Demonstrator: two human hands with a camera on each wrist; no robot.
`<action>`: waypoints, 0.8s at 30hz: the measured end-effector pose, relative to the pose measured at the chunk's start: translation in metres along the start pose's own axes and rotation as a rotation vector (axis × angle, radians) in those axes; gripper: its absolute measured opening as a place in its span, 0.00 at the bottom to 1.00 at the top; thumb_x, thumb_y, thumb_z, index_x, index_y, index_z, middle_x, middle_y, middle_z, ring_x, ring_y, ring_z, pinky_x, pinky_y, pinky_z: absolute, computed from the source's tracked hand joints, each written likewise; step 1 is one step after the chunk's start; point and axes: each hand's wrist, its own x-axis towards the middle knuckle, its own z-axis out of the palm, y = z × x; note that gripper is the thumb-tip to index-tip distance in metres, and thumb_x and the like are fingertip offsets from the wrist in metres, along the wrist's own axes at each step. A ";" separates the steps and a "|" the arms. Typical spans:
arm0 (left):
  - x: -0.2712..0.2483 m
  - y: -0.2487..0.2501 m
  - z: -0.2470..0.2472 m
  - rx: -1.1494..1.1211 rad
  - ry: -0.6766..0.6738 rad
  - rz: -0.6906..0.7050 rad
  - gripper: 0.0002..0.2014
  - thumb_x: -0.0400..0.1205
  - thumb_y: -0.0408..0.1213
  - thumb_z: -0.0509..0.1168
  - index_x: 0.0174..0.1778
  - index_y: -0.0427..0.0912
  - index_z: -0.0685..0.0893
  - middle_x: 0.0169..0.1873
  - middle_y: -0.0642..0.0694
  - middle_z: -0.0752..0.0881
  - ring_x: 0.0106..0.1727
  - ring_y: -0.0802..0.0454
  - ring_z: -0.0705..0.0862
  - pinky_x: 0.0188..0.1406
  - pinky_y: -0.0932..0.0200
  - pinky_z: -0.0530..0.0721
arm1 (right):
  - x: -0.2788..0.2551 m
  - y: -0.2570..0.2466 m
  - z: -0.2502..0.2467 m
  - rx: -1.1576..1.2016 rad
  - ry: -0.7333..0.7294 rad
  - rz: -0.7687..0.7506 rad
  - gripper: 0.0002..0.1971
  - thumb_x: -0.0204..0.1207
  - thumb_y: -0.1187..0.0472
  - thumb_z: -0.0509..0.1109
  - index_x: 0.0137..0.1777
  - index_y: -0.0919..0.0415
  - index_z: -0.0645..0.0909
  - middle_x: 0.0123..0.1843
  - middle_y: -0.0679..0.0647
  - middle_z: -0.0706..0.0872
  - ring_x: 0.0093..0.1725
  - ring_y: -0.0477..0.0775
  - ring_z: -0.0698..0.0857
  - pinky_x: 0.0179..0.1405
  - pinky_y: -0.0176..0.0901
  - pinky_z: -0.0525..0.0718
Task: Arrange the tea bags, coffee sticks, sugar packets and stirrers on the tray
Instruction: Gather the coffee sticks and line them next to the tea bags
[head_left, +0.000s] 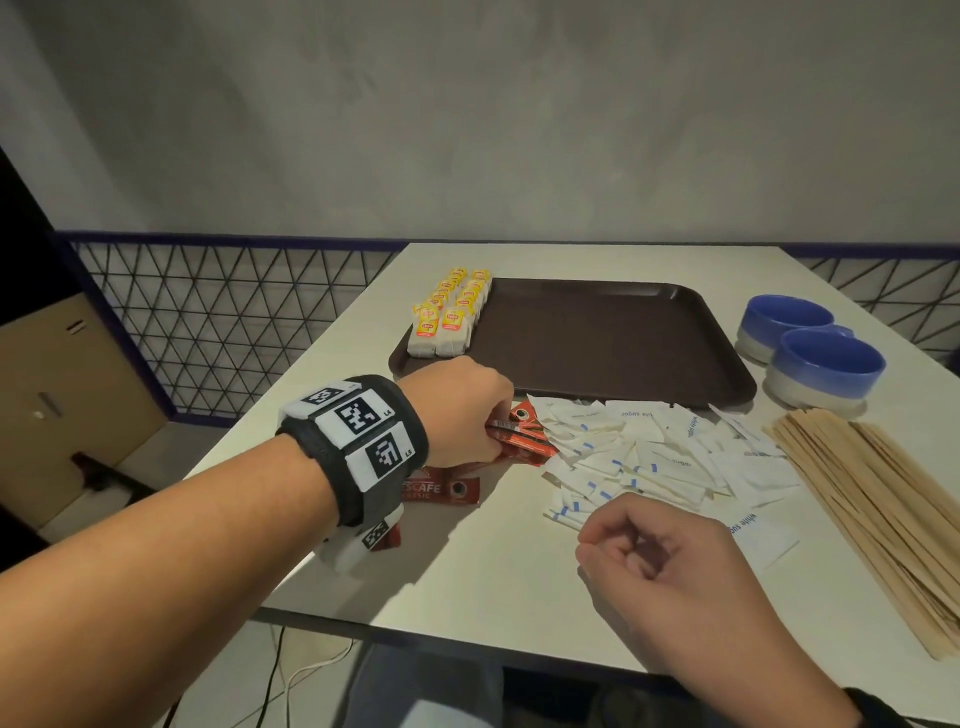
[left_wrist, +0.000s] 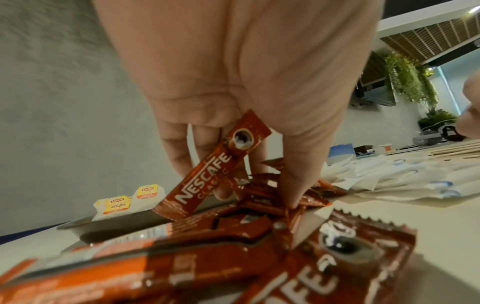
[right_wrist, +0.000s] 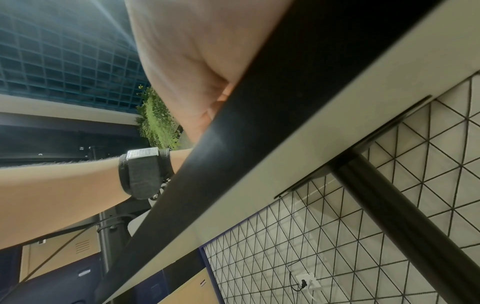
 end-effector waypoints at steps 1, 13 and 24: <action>0.000 0.000 -0.001 -0.007 0.005 -0.006 0.11 0.78 0.50 0.73 0.54 0.52 0.85 0.46 0.53 0.87 0.46 0.50 0.85 0.48 0.49 0.88 | 0.000 -0.001 0.000 0.007 0.002 0.001 0.09 0.73 0.68 0.77 0.38 0.52 0.89 0.30 0.61 0.82 0.26 0.46 0.75 0.30 0.33 0.76; 0.002 -0.027 -0.014 -0.223 0.130 -0.099 0.11 0.78 0.42 0.78 0.55 0.50 0.90 0.51 0.53 0.88 0.53 0.53 0.85 0.51 0.59 0.83 | -0.001 -0.003 -0.002 0.057 0.013 0.024 0.10 0.73 0.69 0.78 0.37 0.53 0.89 0.26 0.52 0.77 0.24 0.49 0.71 0.27 0.37 0.73; -0.003 -0.048 -0.026 -0.519 0.284 -0.181 0.13 0.77 0.39 0.80 0.54 0.53 0.87 0.51 0.53 0.87 0.51 0.53 0.86 0.44 0.62 0.84 | 0.001 -0.002 -0.001 0.079 0.024 0.029 0.11 0.72 0.71 0.77 0.34 0.55 0.89 0.25 0.52 0.78 0.24 0.51 0.70 0.26 0.38 0.73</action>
